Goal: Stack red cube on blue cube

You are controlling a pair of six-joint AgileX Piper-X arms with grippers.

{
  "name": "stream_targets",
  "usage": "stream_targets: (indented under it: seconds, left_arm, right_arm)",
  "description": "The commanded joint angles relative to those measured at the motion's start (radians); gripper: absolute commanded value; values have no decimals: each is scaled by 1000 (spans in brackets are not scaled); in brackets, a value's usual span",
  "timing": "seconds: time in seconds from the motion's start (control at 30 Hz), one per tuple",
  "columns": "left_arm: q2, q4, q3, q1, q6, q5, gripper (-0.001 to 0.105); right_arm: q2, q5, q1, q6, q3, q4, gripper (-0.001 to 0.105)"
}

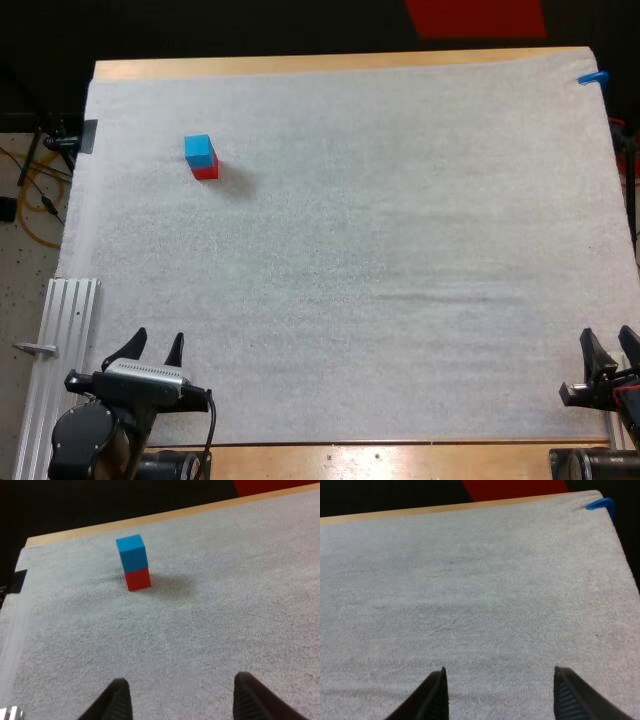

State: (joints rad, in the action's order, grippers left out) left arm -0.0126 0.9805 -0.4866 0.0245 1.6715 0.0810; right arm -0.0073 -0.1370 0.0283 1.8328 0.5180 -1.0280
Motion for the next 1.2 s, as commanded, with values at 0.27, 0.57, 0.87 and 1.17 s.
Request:
stream_targets:
  seconds: [0.27,0.57,0.87,1.17]
  left_arm:
    - [-137,-14,-1,1,10,-1,46]
    - [-130,-59,-32,1,10,-39,46]
    - [7,-60,-196,1,2,-160,46]
    - [143,-60,-275,1,7,-205,46]
  right_arm:
    - [-40,-56,-31,4,0,14,47]
    - [-31,-132,-109,-32,17,62,47]
    - [197,-233,-126,18,185,89,47]
    - [465,-442,-126,68,344,126,47]
